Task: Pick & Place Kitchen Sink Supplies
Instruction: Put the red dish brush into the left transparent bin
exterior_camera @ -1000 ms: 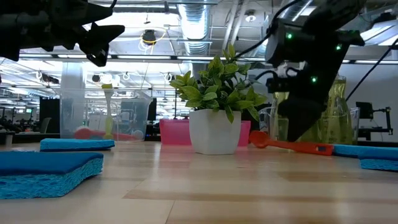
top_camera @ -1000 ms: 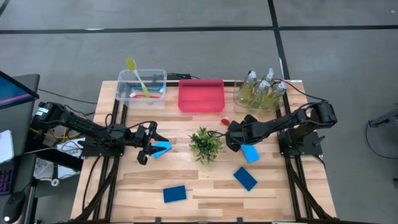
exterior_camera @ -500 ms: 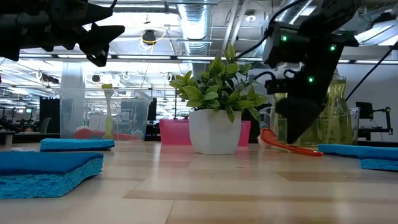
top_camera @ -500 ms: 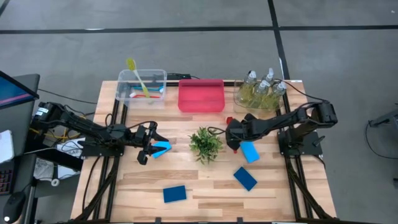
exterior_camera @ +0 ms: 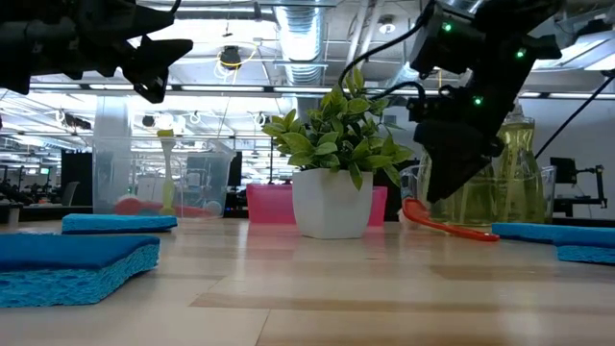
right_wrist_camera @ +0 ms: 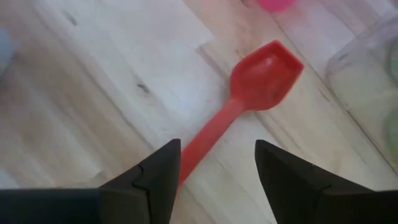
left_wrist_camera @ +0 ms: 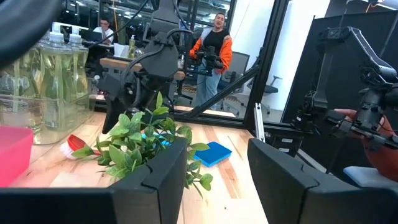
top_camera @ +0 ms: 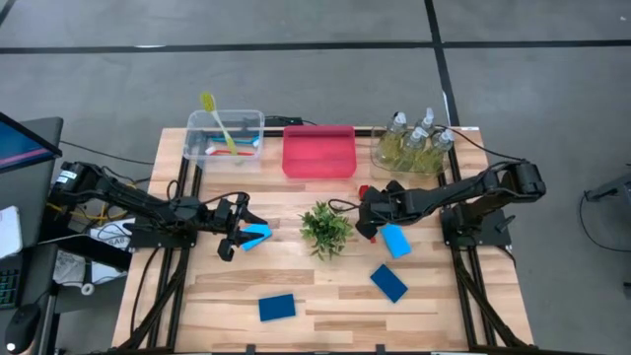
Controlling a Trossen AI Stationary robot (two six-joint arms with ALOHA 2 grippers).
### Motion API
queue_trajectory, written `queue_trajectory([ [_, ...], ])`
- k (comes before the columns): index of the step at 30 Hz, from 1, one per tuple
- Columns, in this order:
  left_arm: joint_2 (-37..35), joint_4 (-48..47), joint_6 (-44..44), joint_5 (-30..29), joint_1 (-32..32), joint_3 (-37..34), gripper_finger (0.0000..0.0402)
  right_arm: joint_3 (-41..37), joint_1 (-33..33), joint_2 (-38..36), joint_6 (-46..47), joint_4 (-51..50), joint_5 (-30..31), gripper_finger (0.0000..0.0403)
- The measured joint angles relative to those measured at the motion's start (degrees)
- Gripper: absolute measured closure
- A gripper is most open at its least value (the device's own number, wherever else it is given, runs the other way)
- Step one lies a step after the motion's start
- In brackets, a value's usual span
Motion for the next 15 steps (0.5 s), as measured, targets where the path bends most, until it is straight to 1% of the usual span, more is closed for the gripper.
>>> queue_trajectory([
  [5,0.00,0.00,0.00,0.00,0.01,0.00,0.0229,0.00,-0.17,0.83,0.43,0.94,-0.04,0.0182],
  [9,0.00,0.02,-0.30,0.00,-0.01,0.00,0.0229,0.00,-0.63,1.82,0.85,1.74,0.09,0.0174],
  [15,0.00,0.01,-1.46,0.00,0.00,0.00,0.0229,0.00,-1.70,5.40,6.90,2.94,0.45,0.0176],
])
